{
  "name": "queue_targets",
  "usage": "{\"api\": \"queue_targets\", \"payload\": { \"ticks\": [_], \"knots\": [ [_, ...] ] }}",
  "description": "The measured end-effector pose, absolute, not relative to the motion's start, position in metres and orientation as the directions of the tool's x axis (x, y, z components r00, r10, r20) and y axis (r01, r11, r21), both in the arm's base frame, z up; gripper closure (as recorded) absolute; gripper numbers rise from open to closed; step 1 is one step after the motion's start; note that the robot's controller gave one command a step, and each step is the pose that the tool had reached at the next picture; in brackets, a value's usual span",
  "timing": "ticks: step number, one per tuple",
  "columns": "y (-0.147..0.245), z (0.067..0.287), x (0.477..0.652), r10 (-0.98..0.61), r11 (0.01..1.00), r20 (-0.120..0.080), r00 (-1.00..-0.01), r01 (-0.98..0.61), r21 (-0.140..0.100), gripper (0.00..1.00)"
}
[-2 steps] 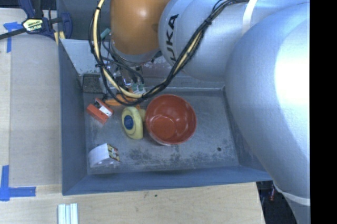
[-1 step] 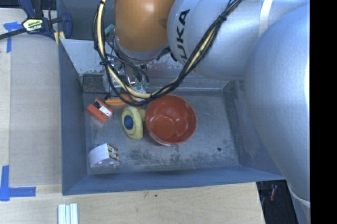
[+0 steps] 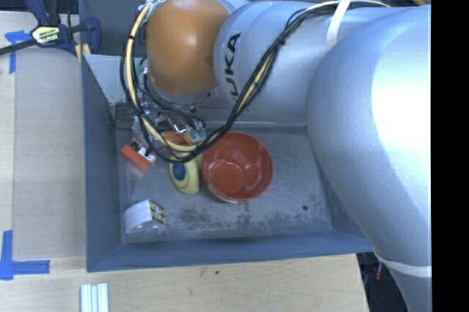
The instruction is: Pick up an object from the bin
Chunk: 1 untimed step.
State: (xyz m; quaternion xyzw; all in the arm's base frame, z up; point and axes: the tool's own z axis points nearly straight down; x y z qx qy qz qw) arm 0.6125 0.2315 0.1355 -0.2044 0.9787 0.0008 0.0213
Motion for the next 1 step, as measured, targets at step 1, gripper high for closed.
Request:
{"api": "queue_targets", "payload": {
  "ticks": [1],
  "knots": [
    [0.2405, 0.1634, 0.6239, 0.162, 0.987, -0.04, -0.986, 0.161, 0.018, 1.0]
  ]
}}
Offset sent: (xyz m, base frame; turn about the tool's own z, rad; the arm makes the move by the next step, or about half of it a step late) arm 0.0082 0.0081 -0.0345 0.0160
